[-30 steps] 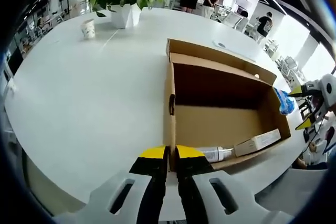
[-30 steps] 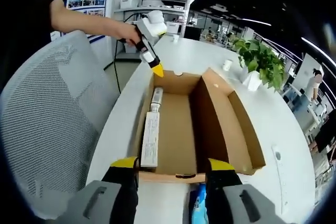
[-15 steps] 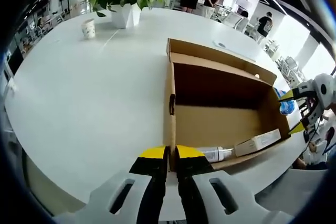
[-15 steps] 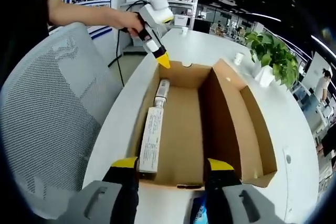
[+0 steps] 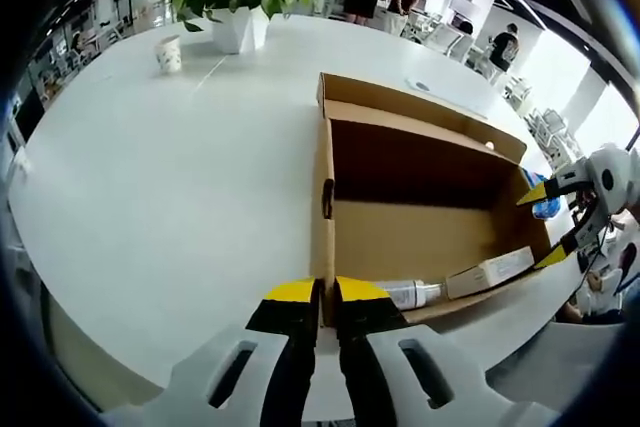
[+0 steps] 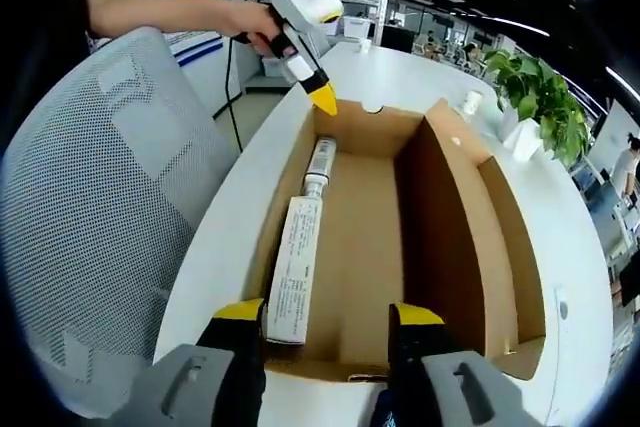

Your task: Operate the shoe box by opening the lid, removing the specified soft item, and placing it in the target area until the item is outside and the box remains undamaged.

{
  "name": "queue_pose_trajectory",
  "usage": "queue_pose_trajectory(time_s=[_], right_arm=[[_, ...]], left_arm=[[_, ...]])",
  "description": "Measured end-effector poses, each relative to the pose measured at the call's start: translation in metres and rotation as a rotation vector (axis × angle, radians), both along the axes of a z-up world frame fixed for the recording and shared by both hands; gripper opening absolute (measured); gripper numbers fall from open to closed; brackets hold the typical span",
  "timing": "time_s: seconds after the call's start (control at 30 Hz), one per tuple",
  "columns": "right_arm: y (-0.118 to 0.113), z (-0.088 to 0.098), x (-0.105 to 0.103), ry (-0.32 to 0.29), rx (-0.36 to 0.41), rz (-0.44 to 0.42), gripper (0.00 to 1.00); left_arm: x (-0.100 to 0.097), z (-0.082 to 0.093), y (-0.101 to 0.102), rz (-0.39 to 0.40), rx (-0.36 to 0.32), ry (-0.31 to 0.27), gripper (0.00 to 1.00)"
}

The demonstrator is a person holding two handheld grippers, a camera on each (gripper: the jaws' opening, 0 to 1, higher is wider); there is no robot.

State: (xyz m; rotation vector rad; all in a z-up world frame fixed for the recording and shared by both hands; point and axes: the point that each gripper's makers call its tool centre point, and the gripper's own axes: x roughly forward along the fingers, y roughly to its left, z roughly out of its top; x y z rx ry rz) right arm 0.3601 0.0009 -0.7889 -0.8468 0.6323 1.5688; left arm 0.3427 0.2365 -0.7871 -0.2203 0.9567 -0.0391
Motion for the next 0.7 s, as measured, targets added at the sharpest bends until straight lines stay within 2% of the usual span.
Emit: queue_pose_trajectory(time_s=[0.23, 0.43, 0.63, 0.7], right_arm=[[0.003, 0.001, 0.003, -0.005, 0.003, -0.002, 0.47], [0.002, 0.003, 0.013, -0.05, 0.001, -0.021, 0.47], [0.001, 0.004, 0.017, -0.069, -0.001, -0.03, 0.47], [0.002, 0.004, 0.015, -0.056, 0.005, -0.031, 0.45]], left_arm=[[0.0, 0.0, 0.0, 0.001, -0.004, -0.001, 0.04], [-0.002, 0.001, -0.002, 0.0, -0.003, -0.001, 0.04], [-0.002, 0.002, -0.002, -0.001, -0.001, -0.002, 0.04], [-0.002, 0.001, -0.002, -0.002, 0.001, -0.002, 0.04]])
